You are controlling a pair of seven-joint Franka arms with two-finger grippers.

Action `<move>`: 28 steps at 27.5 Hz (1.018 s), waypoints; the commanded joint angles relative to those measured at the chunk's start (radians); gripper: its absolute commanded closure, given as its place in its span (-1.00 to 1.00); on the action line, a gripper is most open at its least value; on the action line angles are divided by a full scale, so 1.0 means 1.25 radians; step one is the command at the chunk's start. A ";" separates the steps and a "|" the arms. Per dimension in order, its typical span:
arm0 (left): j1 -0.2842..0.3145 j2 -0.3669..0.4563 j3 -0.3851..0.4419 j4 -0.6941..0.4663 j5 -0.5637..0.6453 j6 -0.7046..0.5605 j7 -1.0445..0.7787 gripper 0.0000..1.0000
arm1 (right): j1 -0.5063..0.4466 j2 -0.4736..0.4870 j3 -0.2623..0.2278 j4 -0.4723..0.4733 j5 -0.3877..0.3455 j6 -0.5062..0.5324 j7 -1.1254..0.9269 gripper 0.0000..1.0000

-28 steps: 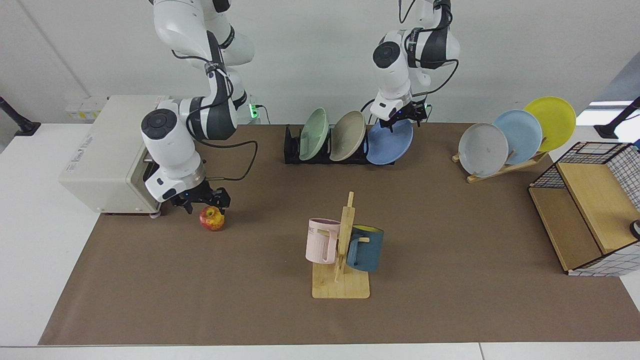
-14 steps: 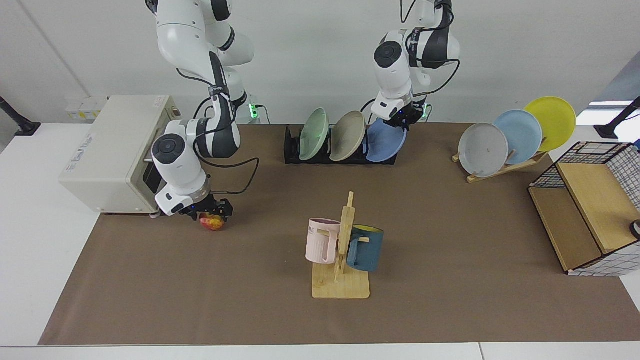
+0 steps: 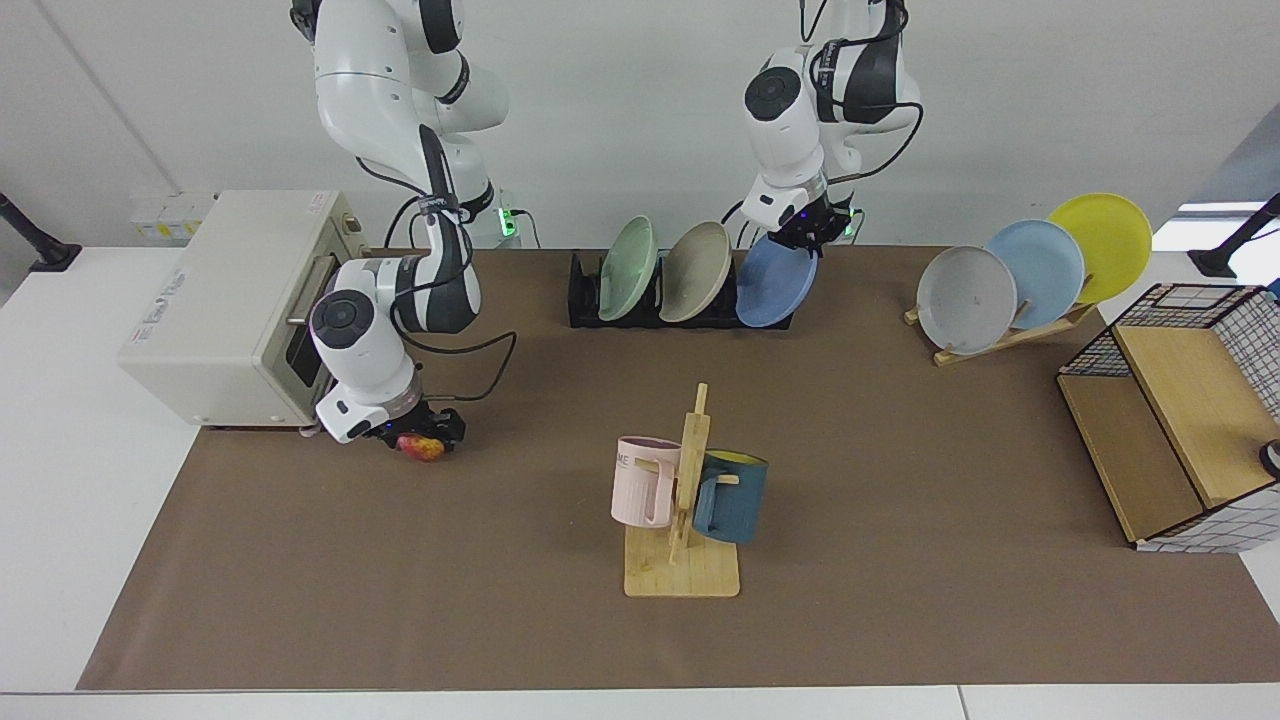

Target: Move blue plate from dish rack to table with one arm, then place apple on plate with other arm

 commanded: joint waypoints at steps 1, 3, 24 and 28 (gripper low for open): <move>0.013 0.026 -0.019 0.103 0.043 -0.105 -0.012 1.00 | -0.004 -0.005 0.008 -0.013 0.004 0.009 -0.016 0.66; 0.025 0.035 -0.015 0.129 0.045 -0.111 -0.012 1.00 | -0.002 -0.006 0.008 -0.009 0.004 0.001 -0.015 0.83; 0.224 0.191 0.049 0.196 -0.287 0.258 -0.047 1.00 | 0.001 -0.104 0.009 0.095 0.003 -0.139 -0.044 0.97; 0.166 0.274 0.034 0.193 -0.277 0.360 -0.123 1.00 | 0.007 -0.117 0.013 0.125 0.003 -0.182 -0.043 0.97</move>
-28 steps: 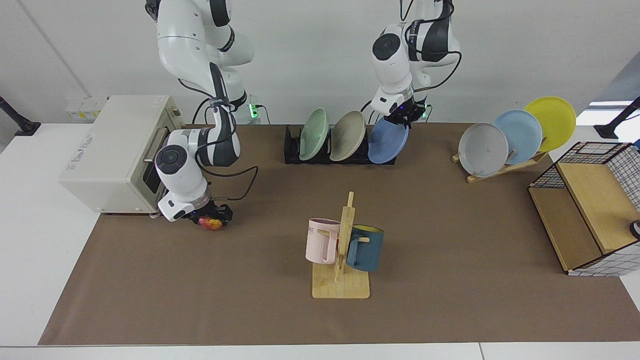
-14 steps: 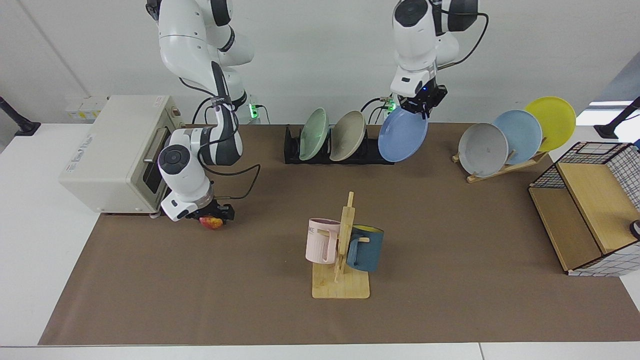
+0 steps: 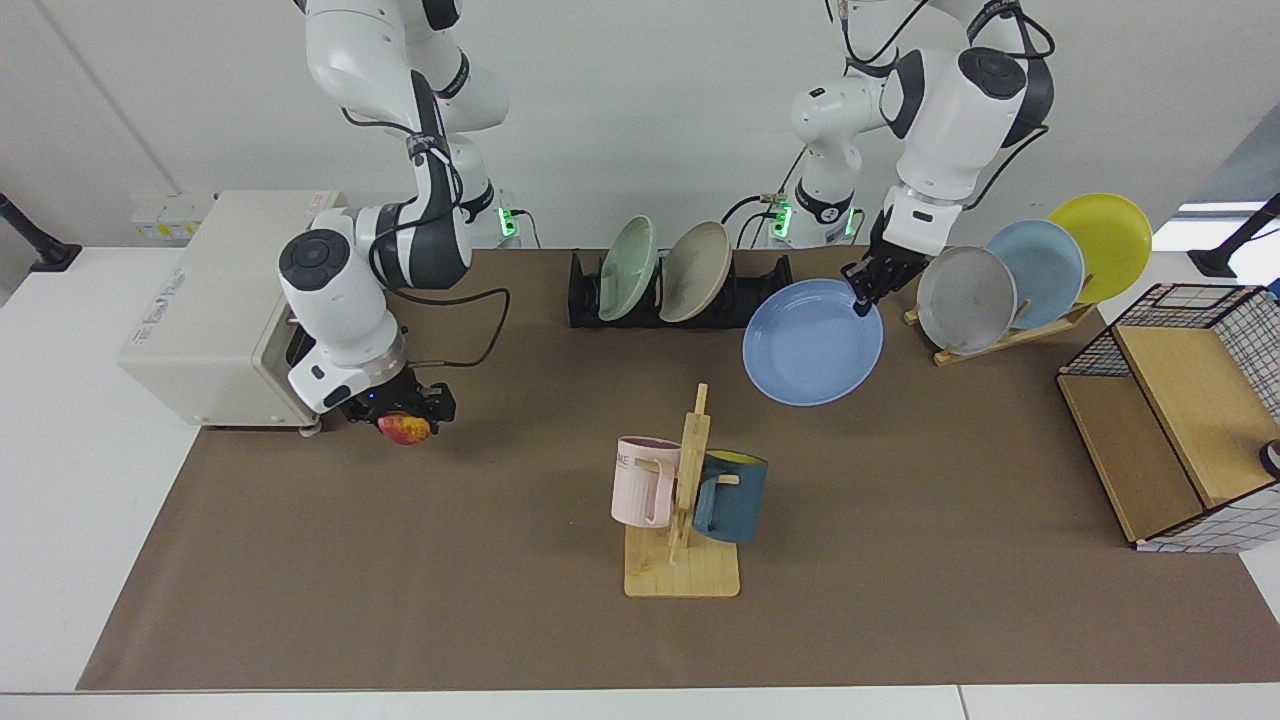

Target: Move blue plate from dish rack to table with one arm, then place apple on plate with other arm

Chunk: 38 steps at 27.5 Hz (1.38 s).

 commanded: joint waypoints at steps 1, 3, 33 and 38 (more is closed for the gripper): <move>-0.077 0.106 -0.013 0.012 -0.006 0.110 -0.102 1.00 | 0.002 -0.034 0.009 0.034 0.004 -0.062 -0.017 0.97; -0.096 0.148 -0.016 0.012 -0.004 0.133 -0.122 1.00 | 0.004 -0.039 0.009 0.036 0.004 -0.063 -0.017 0.96; -0.269 0.284 -0.009 -0.038 0.115 0.308 -0.237 -0.80 | 0.022 -0.051 0.013 0.028 0.006 -0.062 -0.009 0.95; -0.267 0.283 0.038 -0.009 0.146 0.246 -0.240 -1.00 | 0.026 -0.052 0.014 0.026 0.006 -0.062 -0.004 0.95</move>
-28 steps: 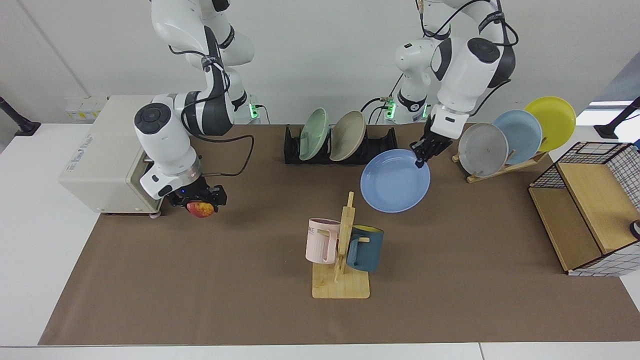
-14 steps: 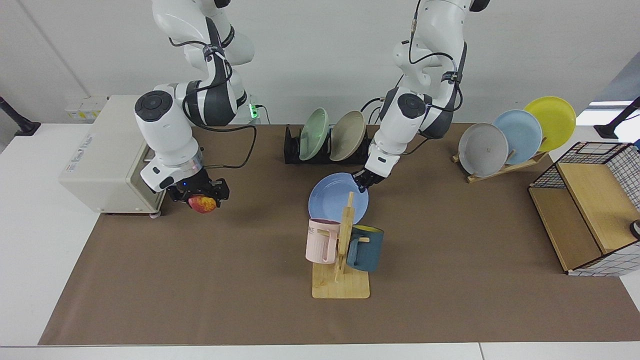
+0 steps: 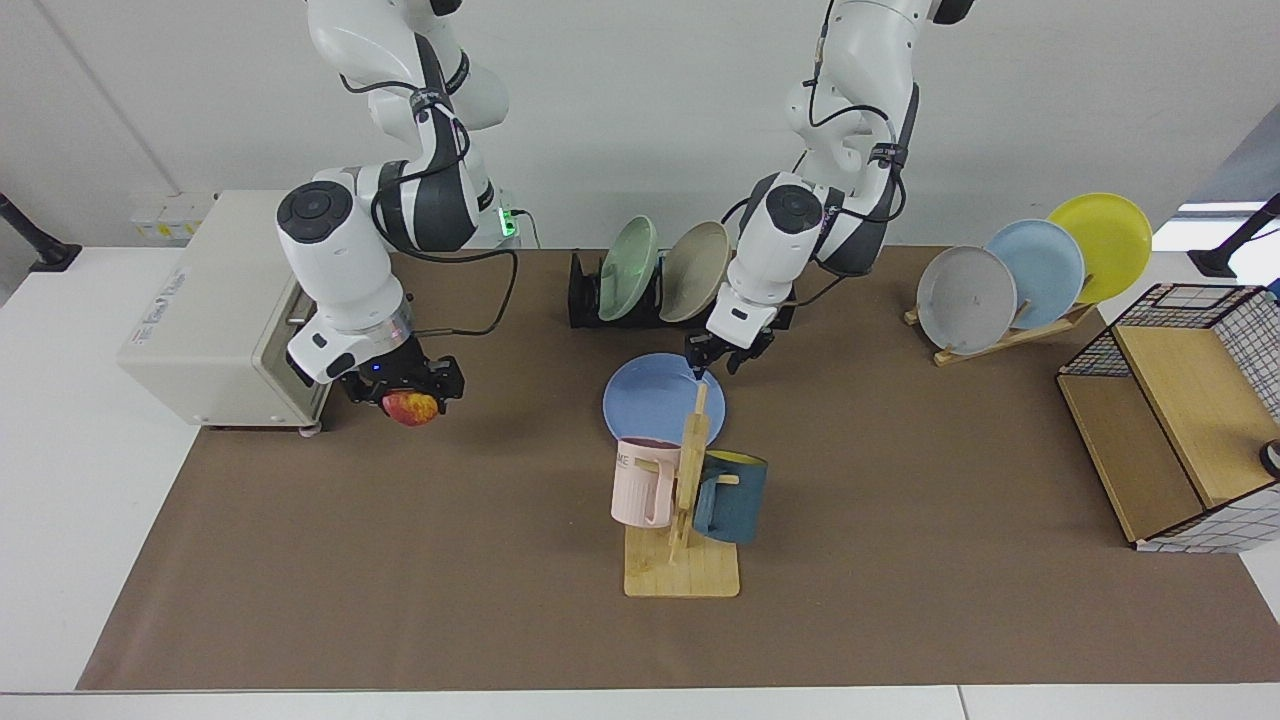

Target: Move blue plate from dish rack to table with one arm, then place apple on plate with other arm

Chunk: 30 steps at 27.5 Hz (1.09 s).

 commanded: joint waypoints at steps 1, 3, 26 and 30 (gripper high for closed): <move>0.002 -0.020 0.043 0.020 0.052 -0.065 -0.014 -1.00 | 0.008 -0.013 0.005 -0.007 0.006 -0.011 -0.001 0.95; 0.003 -0.031 0.046 0.045 0.078 -0.114 -0.018 -1.00 | 0.016 -0.015 0.005 -0.009 0.006 -0.009 0.008 0.95; 0.057 -0.238 0.279 0.211 0.018 -0.540 0.421 -1.00 | 0.322 0.024 0.005 -0.008 0.009 0.069 0.496 1.00; 0.071 -0.265 0.291 0.210 0.019 -0.555 0.460 -1.00 | 0.366 0.054 0.003 -0.004 0.009 0.091 0.561 1.00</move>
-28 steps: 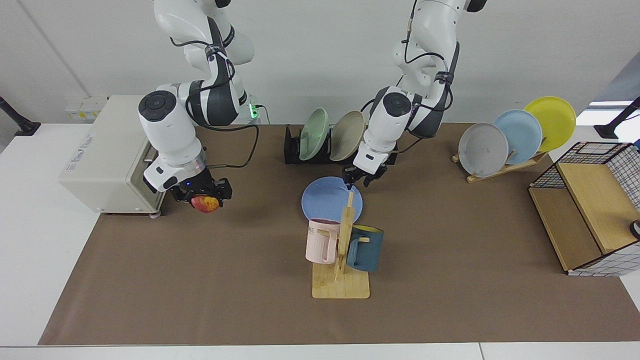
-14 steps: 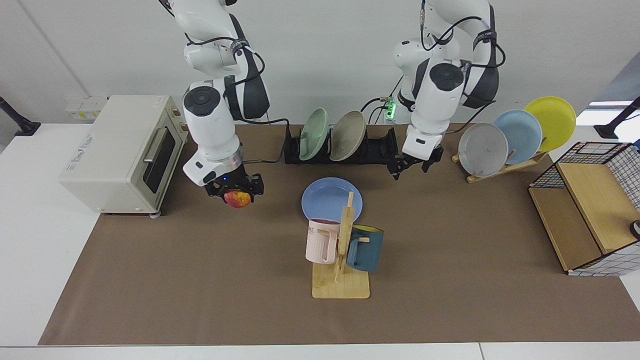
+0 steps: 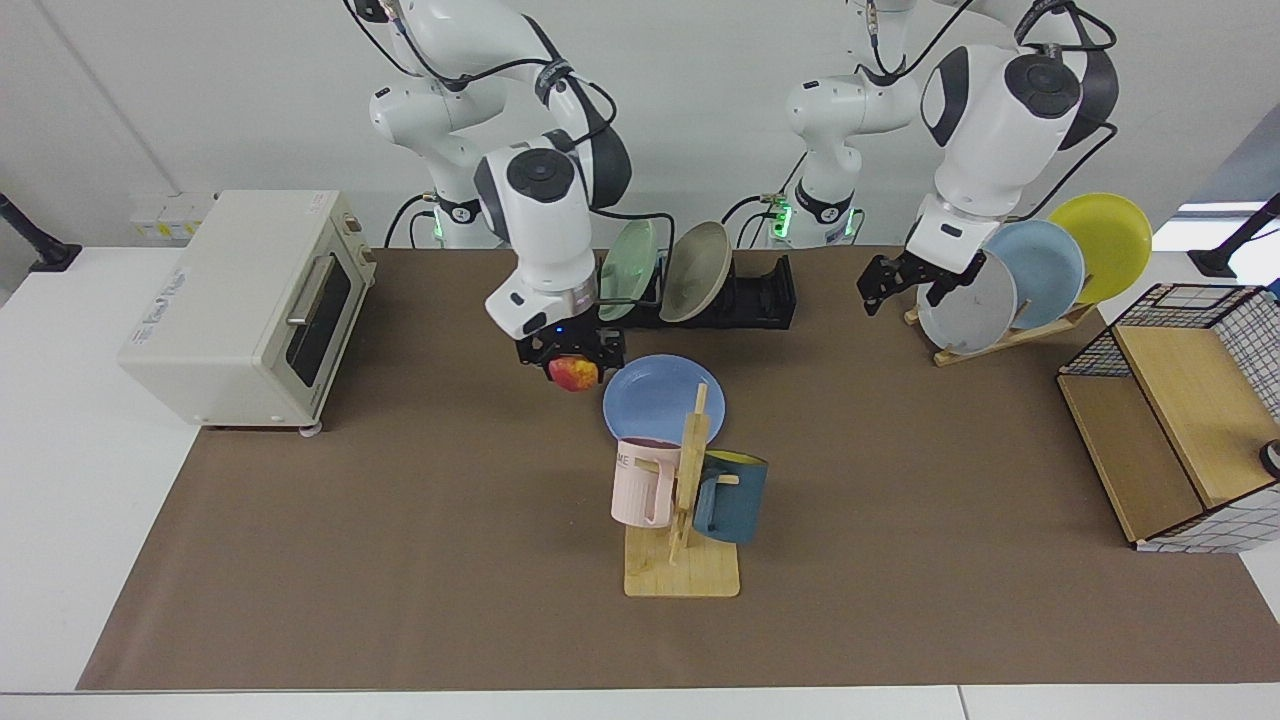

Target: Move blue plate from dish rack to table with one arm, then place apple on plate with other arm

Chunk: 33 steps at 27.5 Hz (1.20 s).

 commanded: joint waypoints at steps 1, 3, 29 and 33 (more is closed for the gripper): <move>0.016 -0.045 0.018 -0.003 -0.009 -0.034 0.059 -1.00 | 0.040 0.040 -0.005 0.001 0.006 0.051 0.091 1.00; 0.018 -0.045 0.021 -0.003 -0.005 -0.028 0.064 -1.00 | 0.050 0.068 -0.004 0.003 0.004 0.077 0.120 1.00; 0.016 -0.045 0.018 0.020 0.001 -0.020 0.052 -1.00 | 0.103 0.175 -0.005 0.002 0.076 0.195 0.145 -1.00; 0.016 -0.045 0.018 0.020 0.000 -0.018 0.055 -1.00 | 0.096 0.142 -0.011 0.016 0.064 0.182 0.133 -1.00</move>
